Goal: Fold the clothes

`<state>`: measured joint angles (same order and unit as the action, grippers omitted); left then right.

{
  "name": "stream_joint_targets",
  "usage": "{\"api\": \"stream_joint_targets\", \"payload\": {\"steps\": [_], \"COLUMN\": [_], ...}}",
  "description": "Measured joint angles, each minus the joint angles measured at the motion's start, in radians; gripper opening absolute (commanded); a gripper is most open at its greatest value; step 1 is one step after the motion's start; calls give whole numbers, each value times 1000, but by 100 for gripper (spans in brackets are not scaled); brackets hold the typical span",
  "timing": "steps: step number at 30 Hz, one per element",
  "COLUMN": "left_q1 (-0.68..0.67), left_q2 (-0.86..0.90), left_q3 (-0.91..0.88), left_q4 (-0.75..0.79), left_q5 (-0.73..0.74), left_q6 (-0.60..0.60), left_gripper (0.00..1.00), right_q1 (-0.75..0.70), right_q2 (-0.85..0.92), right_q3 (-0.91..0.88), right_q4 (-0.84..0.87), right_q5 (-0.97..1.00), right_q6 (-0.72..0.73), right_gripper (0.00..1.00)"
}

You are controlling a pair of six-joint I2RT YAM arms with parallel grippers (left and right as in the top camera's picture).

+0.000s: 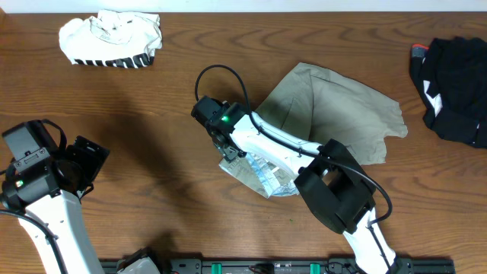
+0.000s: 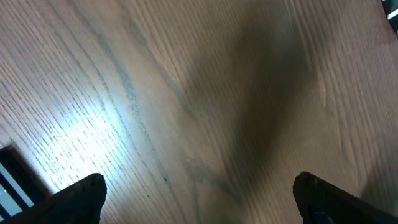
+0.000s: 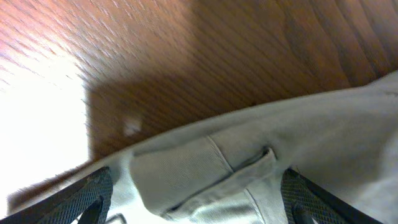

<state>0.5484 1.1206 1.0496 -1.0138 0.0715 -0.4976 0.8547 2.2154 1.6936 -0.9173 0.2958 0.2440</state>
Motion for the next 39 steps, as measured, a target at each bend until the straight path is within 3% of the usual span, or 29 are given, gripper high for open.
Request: {"api": "stream_joint_targets", "payload": {"steps": [13,18,22,28,39], "left_q1": [0,0,0,0,0], "left_q2": [0,0,0,0,0], "left_q3": [0,0,0,0,0], "left_q4": [0,0,0,0,0], "left_q5": [0,0,0,0,0], "left_q6": [0,0,0,0,0], "left_gripper": [98,98,98,98,98], "right_q1": [-9,-10,-10,-9,-23], "right_q2": [0,0,0,-5,3], "right_q3": [0,-12,-42,-67,3], "right_q4": [-19,-25,-18,22,-48], "right_q5": [-42,-41,-46,-53,-40], "right_q6": [170,297,382,461,471], "right_gripper": [73,49,42,3,1]}}
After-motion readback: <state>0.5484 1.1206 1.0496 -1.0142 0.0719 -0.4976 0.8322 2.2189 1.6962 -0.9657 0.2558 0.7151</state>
